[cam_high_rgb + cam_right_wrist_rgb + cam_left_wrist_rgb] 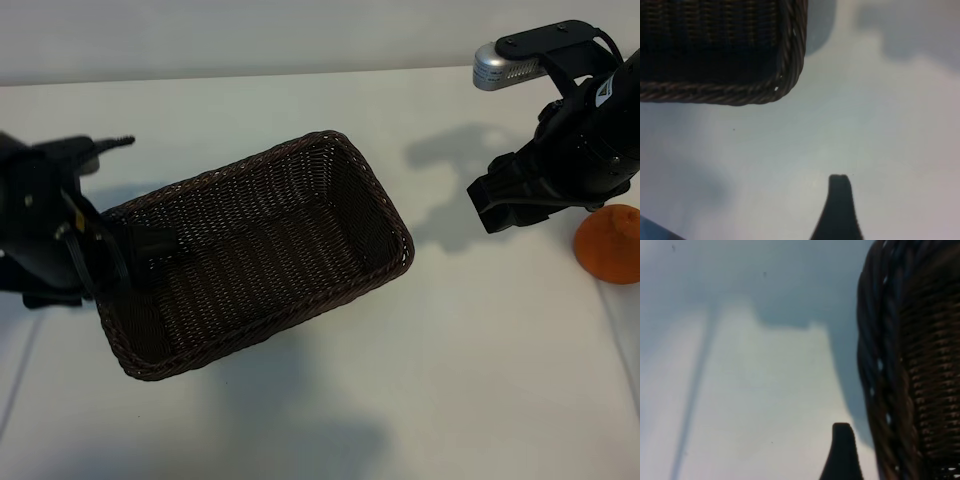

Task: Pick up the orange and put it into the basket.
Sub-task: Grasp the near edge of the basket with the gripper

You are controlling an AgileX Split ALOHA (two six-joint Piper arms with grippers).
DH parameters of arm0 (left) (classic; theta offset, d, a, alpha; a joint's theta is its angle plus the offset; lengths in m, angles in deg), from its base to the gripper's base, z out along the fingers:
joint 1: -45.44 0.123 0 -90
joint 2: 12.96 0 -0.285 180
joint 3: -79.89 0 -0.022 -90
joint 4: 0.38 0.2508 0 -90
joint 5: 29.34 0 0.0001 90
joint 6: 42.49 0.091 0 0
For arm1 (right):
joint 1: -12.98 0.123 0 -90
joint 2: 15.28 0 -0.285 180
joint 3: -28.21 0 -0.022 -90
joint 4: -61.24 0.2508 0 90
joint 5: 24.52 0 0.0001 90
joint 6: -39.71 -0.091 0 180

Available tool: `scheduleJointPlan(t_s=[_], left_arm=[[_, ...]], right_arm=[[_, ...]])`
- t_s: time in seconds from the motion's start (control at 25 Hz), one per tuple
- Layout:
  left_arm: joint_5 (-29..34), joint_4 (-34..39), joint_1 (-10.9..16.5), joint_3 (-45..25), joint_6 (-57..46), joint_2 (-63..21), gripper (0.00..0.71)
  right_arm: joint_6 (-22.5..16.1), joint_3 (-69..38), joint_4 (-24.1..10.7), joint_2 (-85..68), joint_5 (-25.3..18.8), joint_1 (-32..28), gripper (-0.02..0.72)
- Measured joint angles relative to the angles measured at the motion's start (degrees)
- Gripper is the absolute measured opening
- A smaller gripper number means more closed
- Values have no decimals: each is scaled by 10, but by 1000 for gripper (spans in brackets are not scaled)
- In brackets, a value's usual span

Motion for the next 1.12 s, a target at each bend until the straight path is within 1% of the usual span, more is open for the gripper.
scheduleJointPlan(t_s=[0.16,0.32,0.56,0.76,1.12], left_arm=[[-33,0,0,-31,-19,0,569],[-73,-1,0,-37,-35,13,569],[-87,-4,0,-38,-36,67,569],[-110,-15,0,-38,-36,85,569],[-126,-16,0,-38,-38,109,569]], right_arm=[[2,0,0,0,2,0,552],[2,0,0,0,2,0,552],[5,0,0,0,1,0,552],[6,0,0,0,1,0,552],[6,0,0,0,1,0,550]])
